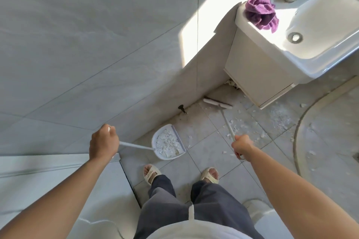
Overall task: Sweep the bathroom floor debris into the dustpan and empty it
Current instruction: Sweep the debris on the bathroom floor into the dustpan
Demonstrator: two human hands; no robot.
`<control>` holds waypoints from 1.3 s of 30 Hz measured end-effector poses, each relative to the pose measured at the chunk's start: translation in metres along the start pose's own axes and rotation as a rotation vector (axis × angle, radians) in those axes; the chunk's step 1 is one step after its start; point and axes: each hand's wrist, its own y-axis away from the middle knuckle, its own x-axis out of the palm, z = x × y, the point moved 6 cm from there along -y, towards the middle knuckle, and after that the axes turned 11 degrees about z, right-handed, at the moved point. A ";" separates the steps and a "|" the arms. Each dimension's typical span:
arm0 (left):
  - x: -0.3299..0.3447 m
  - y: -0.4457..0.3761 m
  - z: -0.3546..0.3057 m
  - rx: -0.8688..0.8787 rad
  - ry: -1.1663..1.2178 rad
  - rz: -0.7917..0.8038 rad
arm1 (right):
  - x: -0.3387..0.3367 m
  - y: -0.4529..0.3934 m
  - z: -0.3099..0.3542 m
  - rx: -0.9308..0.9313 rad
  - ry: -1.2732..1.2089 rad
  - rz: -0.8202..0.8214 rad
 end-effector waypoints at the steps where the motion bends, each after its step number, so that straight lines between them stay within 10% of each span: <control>1: -0.002 -0.002 0.004 -0.008 0.016 0.000 | 0.006 0.006 0.000 0.026 0.064 0.023; 39: -0.022 -0.010 0.034 0.071 -0.004 0.026 | 0.057 0.098 -0.056 0.020 0.552 -0.015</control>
